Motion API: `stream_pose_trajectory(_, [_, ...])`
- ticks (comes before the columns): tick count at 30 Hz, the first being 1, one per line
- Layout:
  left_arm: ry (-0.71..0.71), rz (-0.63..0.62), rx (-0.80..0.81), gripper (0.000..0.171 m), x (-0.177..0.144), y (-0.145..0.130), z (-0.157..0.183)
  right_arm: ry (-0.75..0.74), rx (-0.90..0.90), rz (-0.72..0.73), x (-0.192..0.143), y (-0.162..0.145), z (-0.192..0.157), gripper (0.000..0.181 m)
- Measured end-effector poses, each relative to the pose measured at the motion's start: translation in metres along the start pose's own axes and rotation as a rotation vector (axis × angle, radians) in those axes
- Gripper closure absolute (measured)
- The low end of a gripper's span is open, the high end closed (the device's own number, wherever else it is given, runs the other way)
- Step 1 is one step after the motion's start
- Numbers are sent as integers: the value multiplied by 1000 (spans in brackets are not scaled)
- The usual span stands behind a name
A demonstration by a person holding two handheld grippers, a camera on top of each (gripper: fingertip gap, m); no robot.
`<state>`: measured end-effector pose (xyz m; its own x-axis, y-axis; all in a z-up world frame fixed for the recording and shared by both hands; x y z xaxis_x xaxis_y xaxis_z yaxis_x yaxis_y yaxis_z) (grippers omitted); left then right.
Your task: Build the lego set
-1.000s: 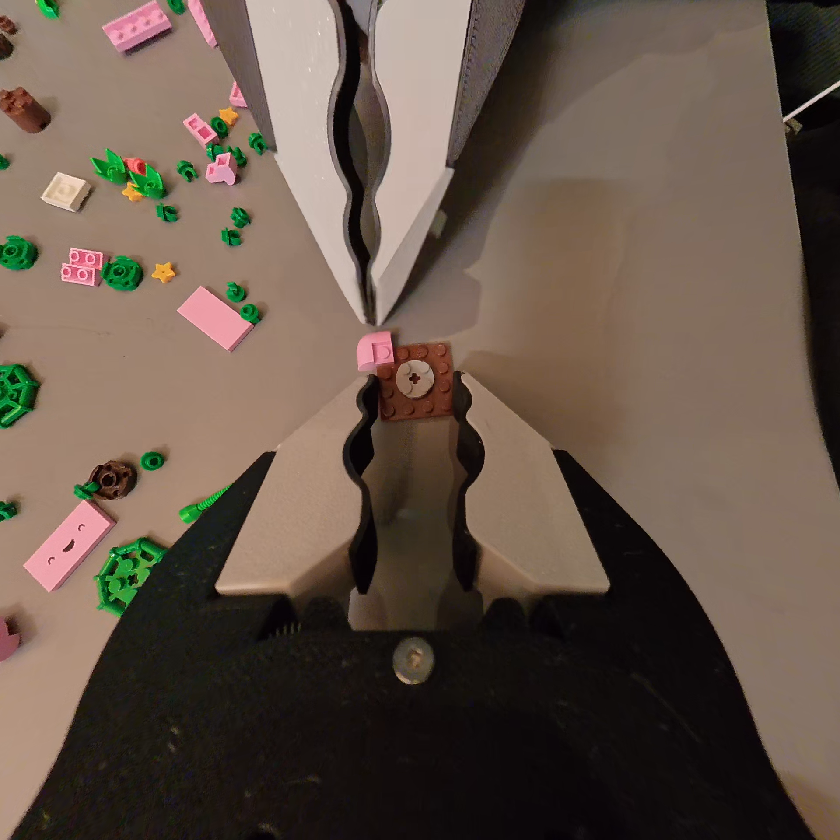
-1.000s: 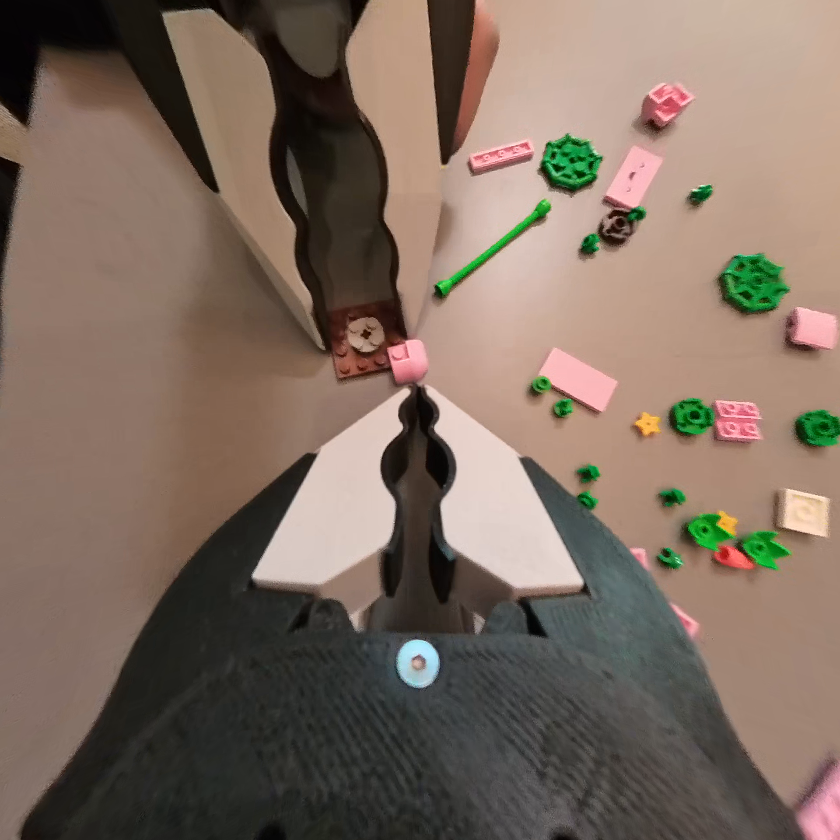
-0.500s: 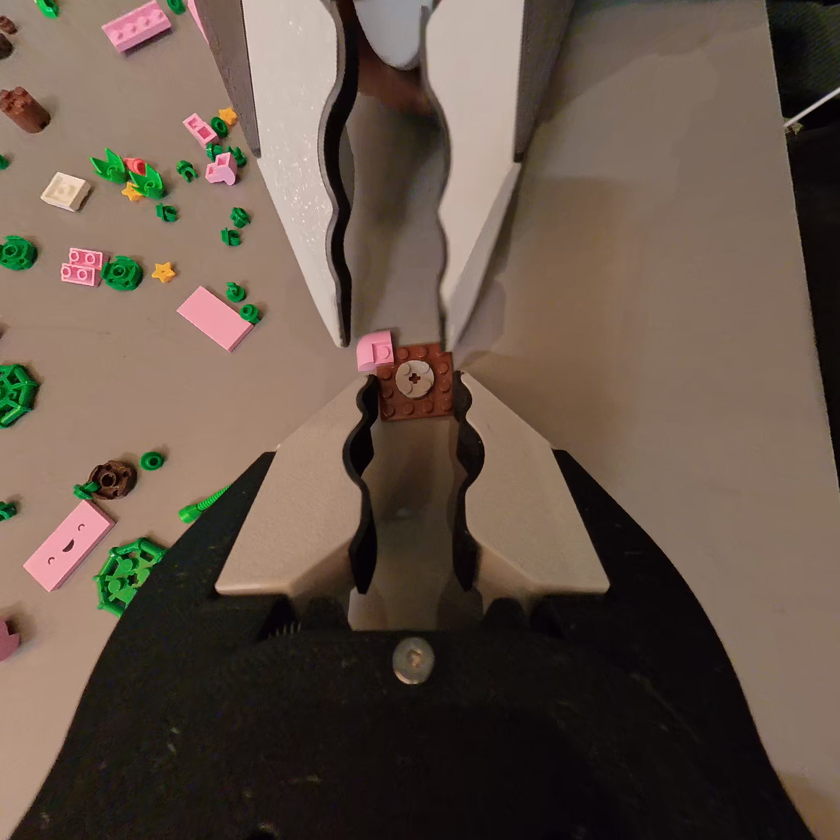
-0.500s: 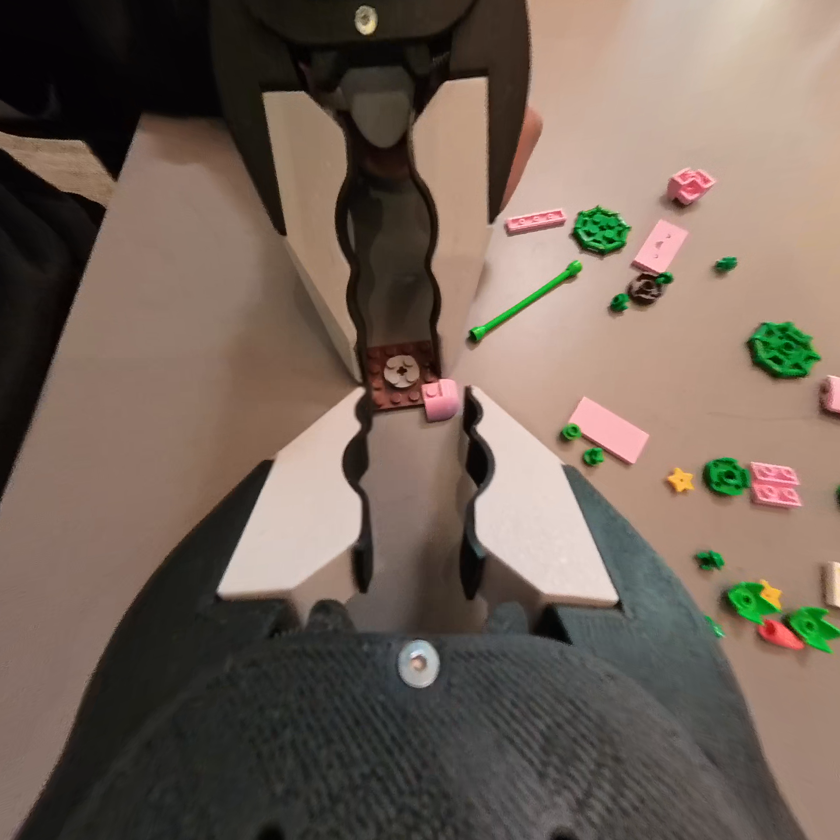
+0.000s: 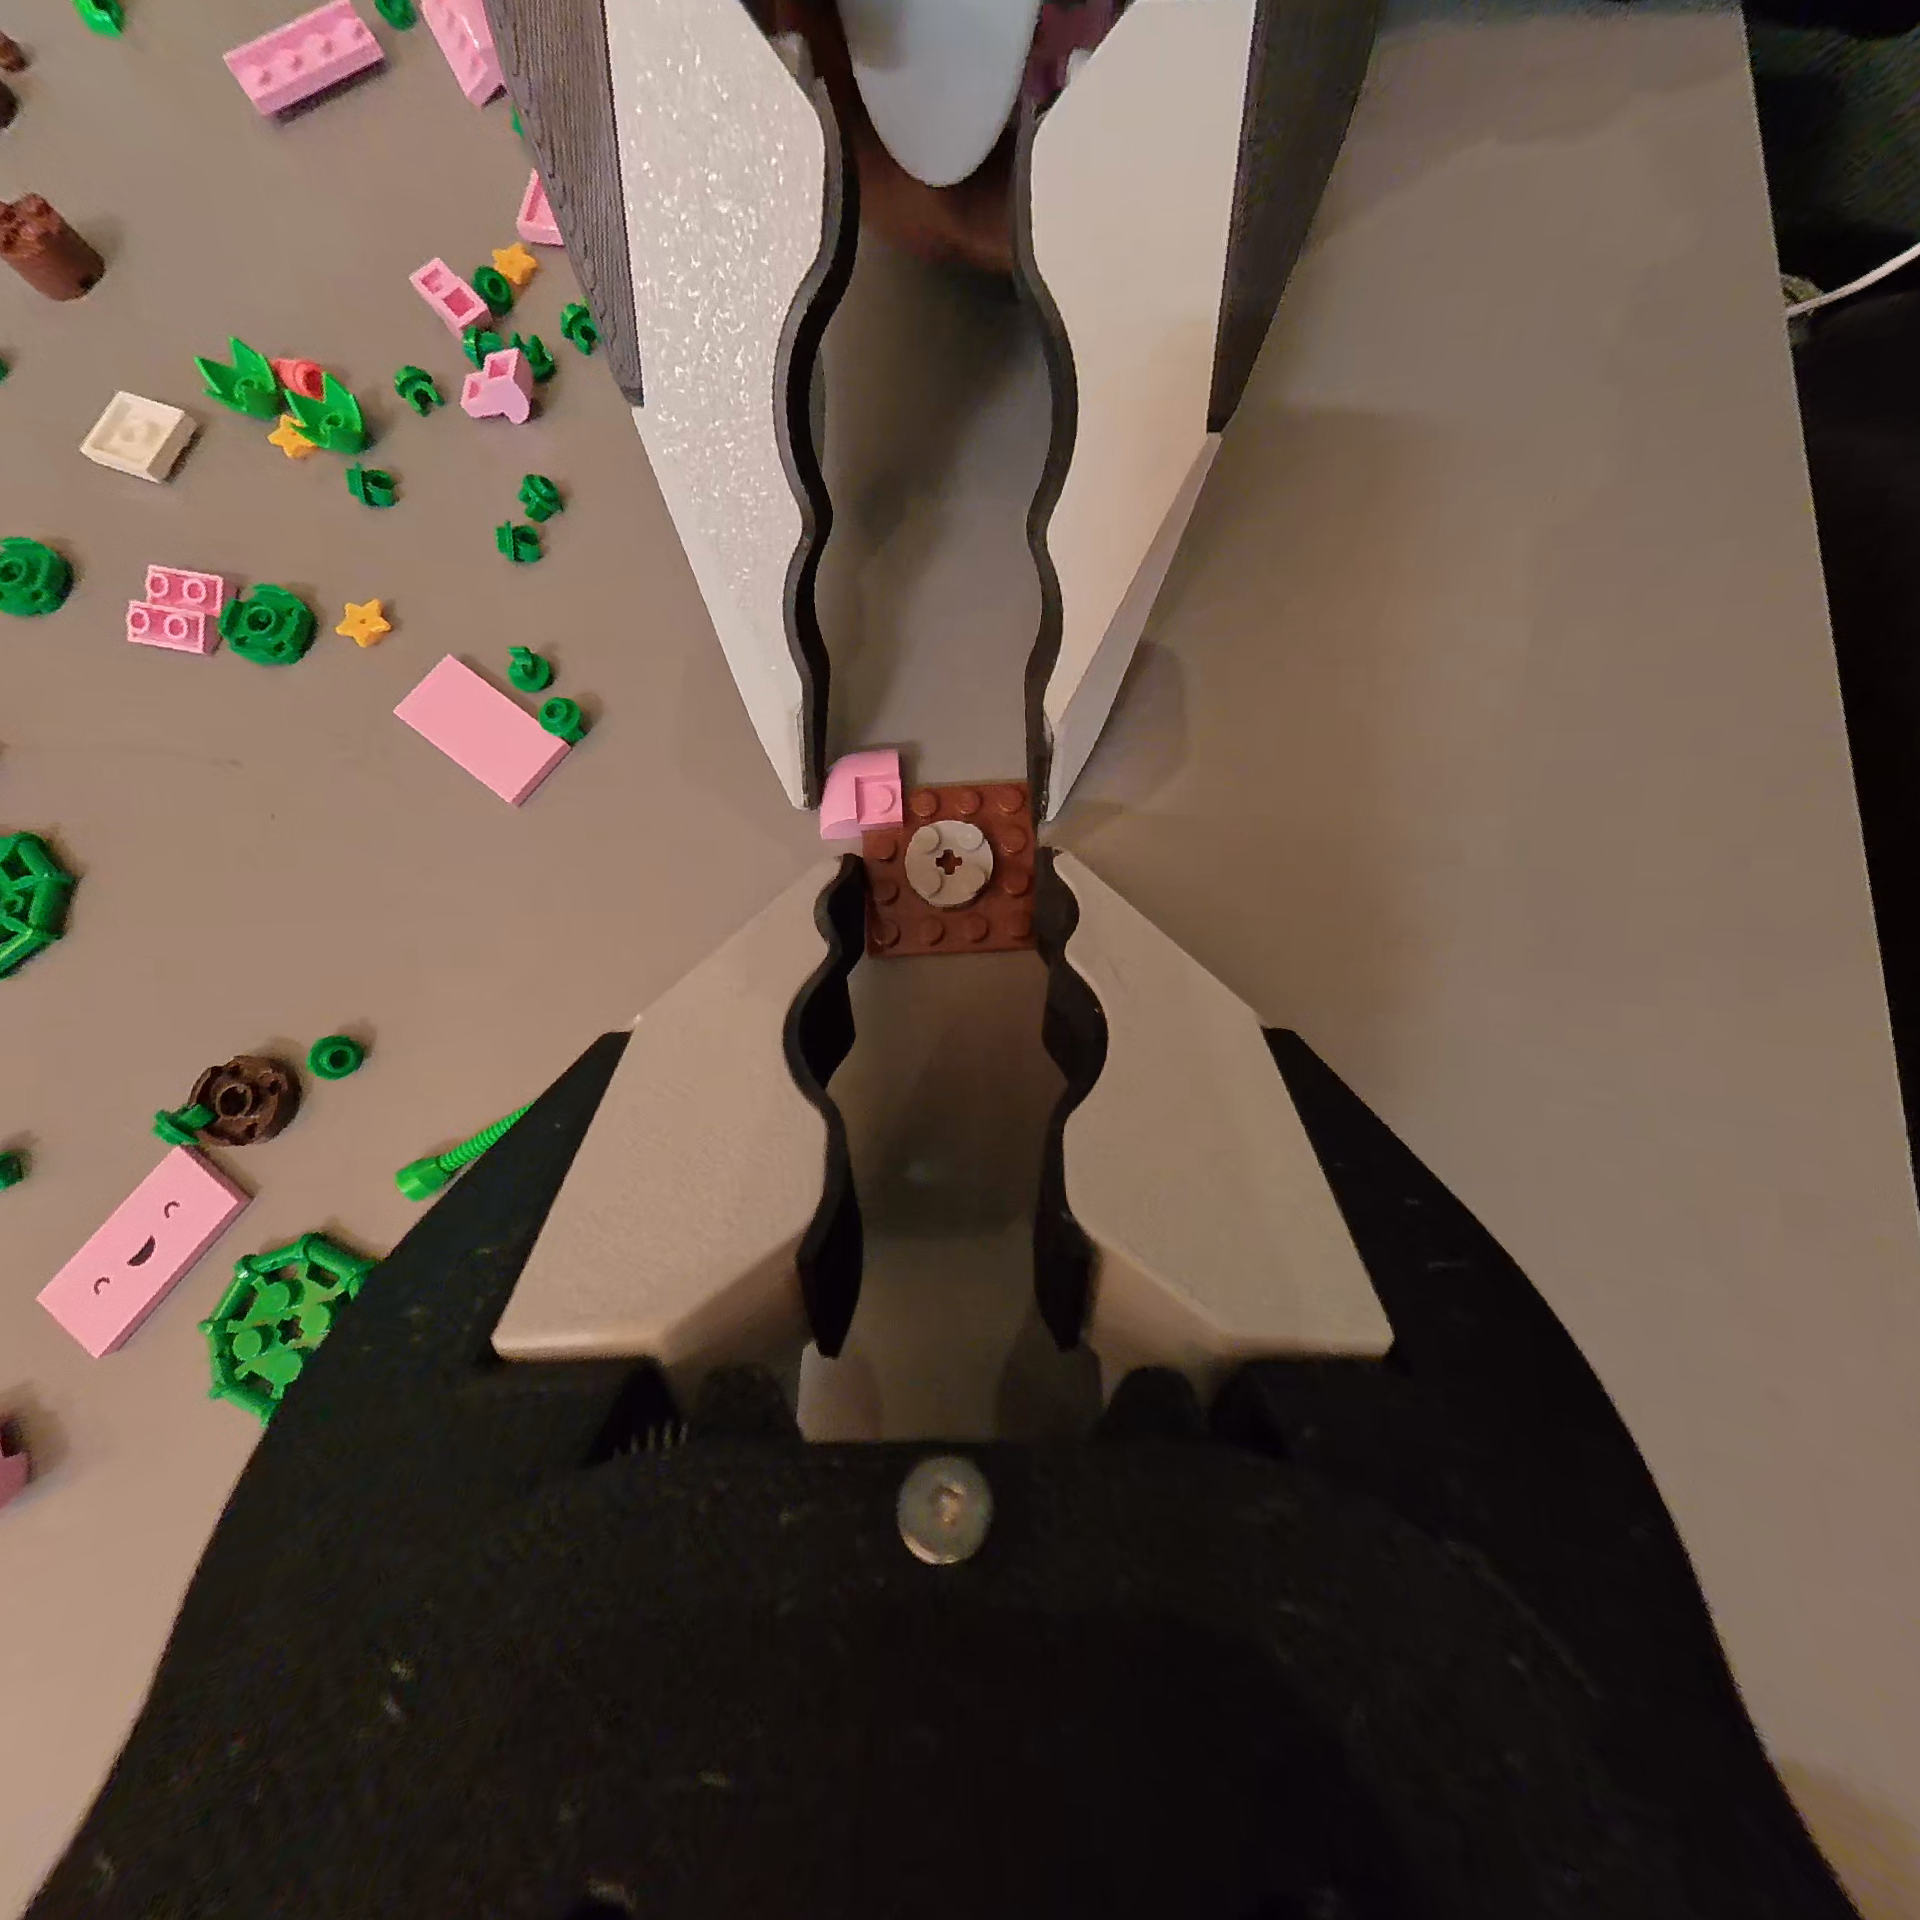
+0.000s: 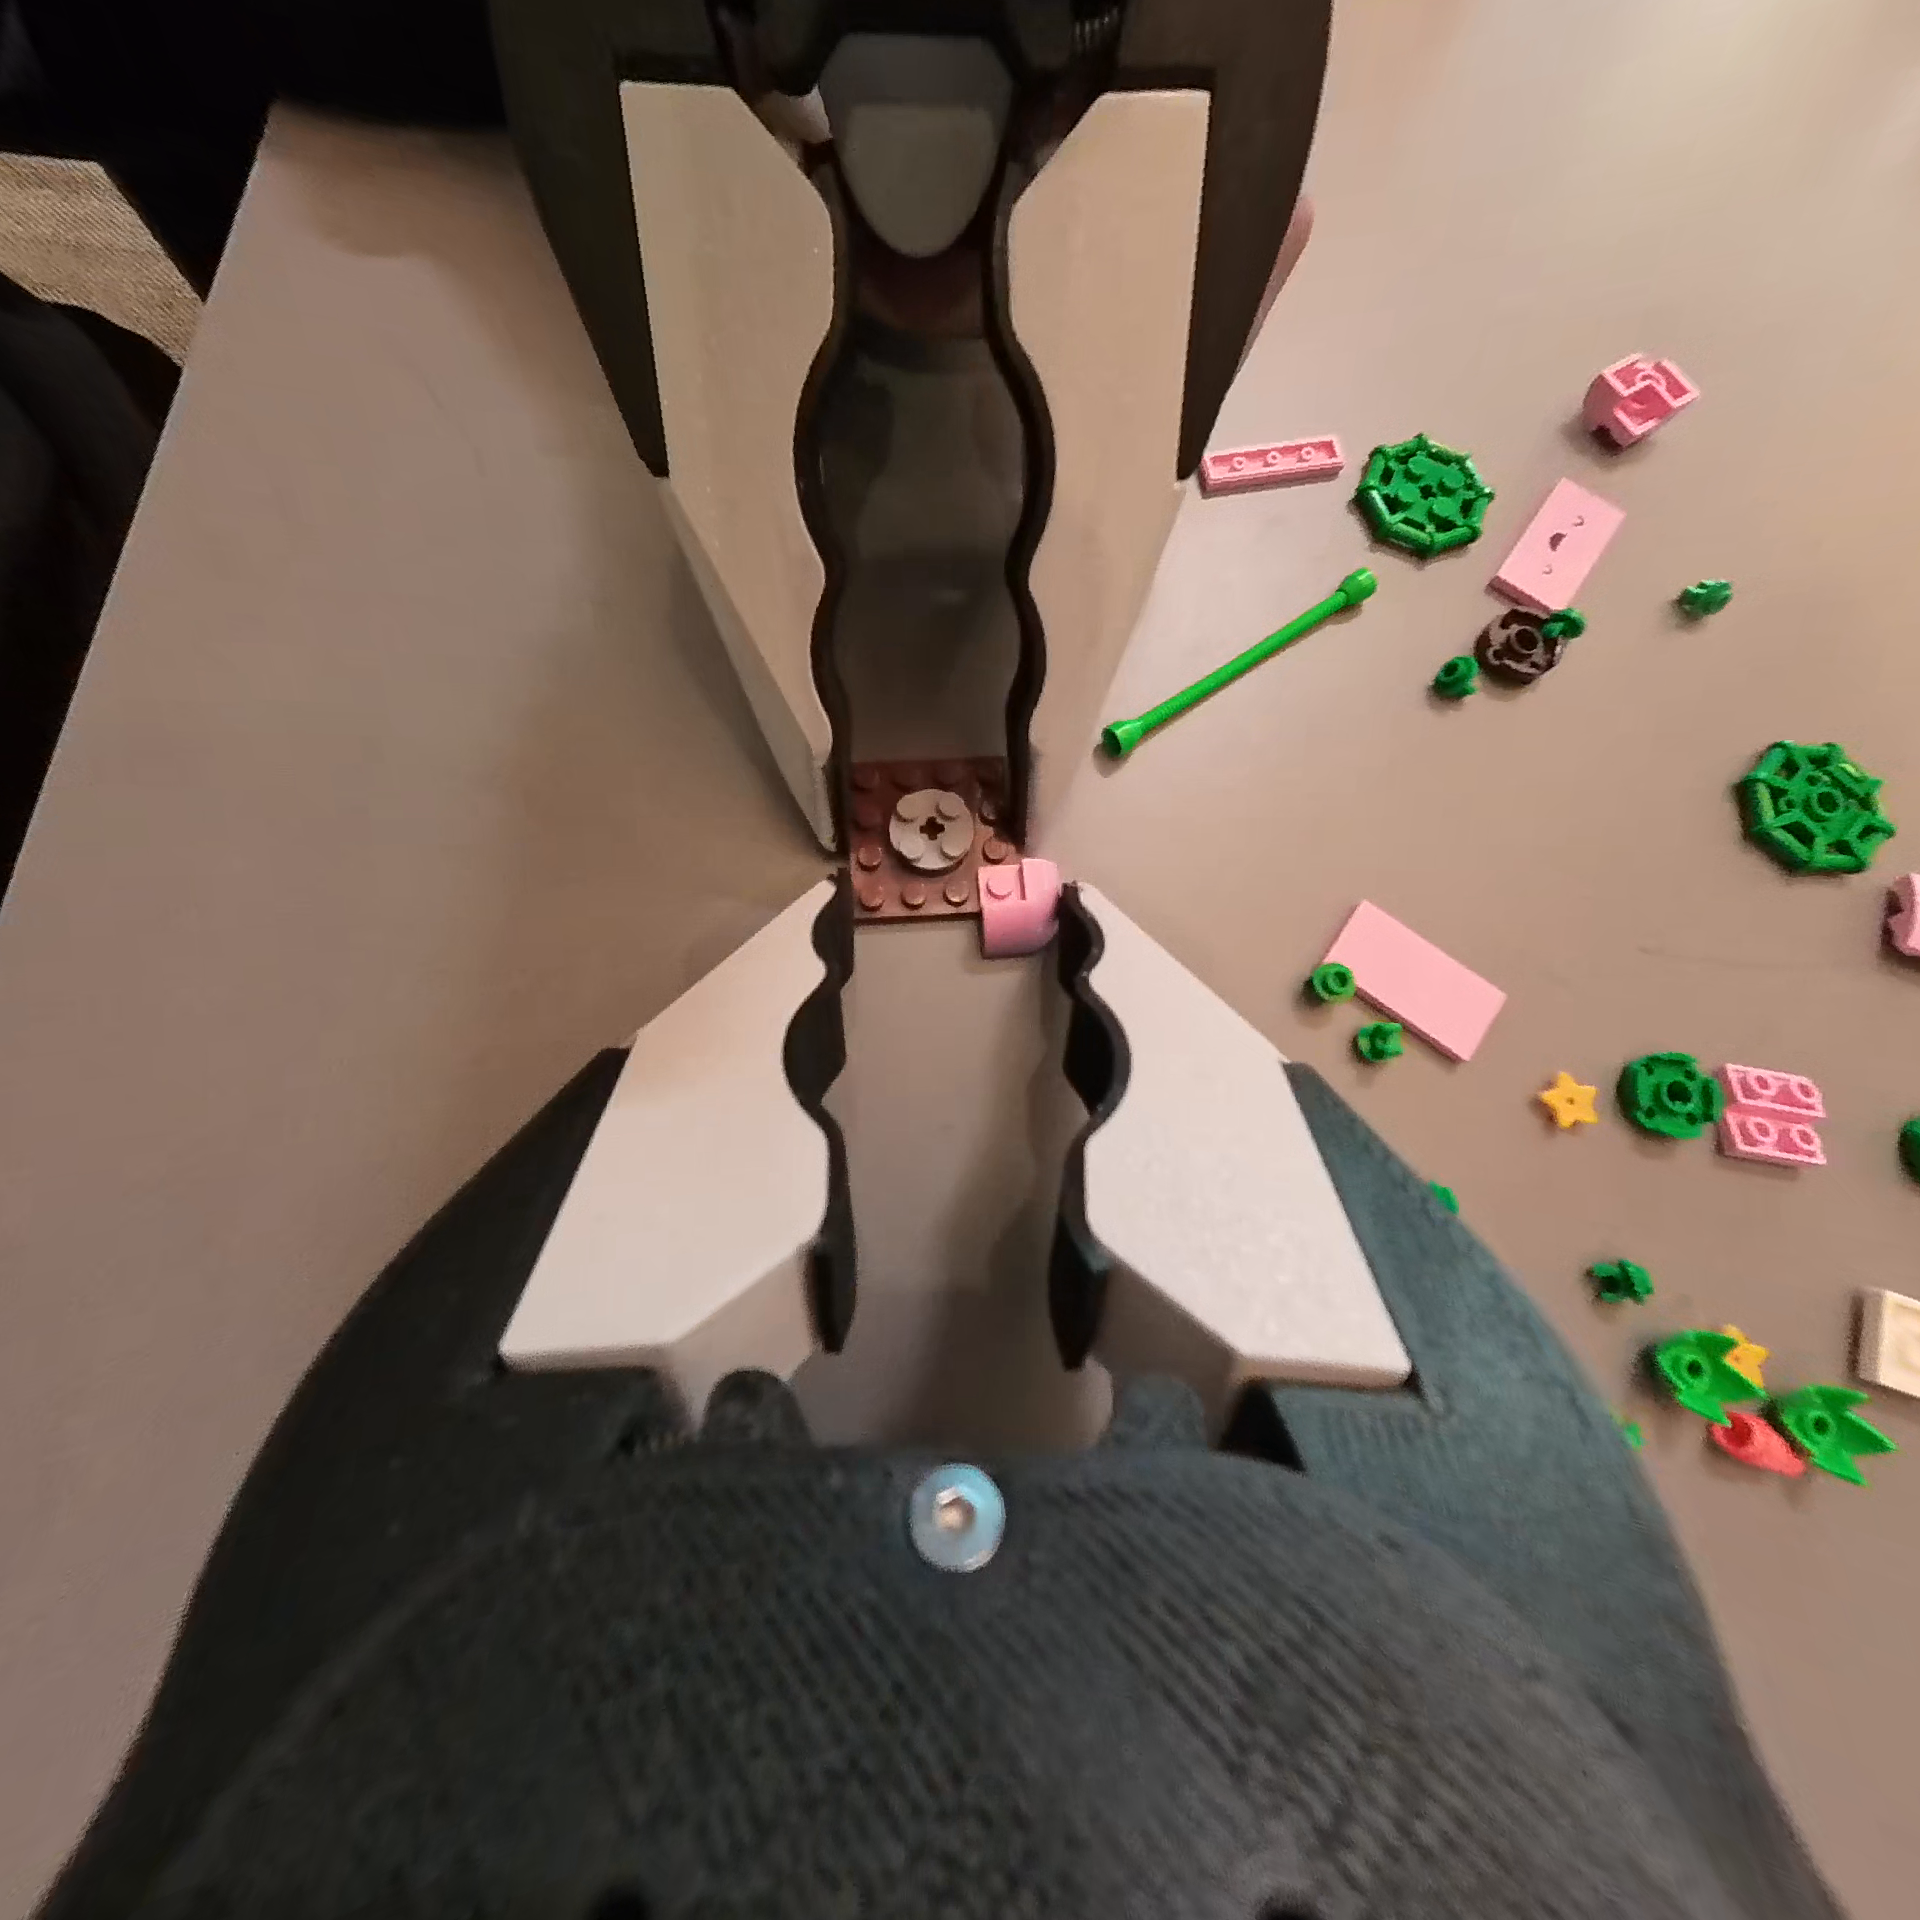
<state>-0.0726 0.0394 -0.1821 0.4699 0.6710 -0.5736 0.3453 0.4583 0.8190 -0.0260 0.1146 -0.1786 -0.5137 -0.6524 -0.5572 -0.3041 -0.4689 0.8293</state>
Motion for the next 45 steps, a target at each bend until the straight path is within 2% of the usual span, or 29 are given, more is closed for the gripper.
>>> stream_pose_trajectory(12, [1,0,1,140,0,0,0,12,13,28,0,-1,1,142])
stream_pose_trajectory(16, [1,0,1,140,0,0,0,-28,-59,14,0,2,1,133])
stream_pose_trajectory(26, [1,0,1,140,0,0,0,19,-27,37,1,1,-2,138])
stream_pose_trajectory(29, [-3,0,0,140,0,0,0,5,-32,40,1,0,-1,143])
stream_pose_trajectory(36, [1,0,3,139,0,0,0,-18,-47,17,1,2,-2,143])
stream_pose_trajectory(39, [0,0,3,139,0,0,0,-16,-36,14,-2,2,-1,130])
stream_pose_trajectory(41, [1,0,3,139,0,0,0,-9,-5,53,-5,7,1,135])
stream_pose_trajectory(45, [1,0,3,139,0,0,0,-56,39,64,-9,9,9,164])
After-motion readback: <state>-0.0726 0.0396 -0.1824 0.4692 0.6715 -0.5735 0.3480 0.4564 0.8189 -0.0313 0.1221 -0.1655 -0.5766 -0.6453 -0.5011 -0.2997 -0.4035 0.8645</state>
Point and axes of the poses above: each gripper's, where its closed fingertips meet, x out along the fingers, y out of its top, z = x × y across the jaws, the point moved 6 cm from there along -x, back along the fingers, and after that the axes turned 10 degrees about z, right-handed, at the moved point
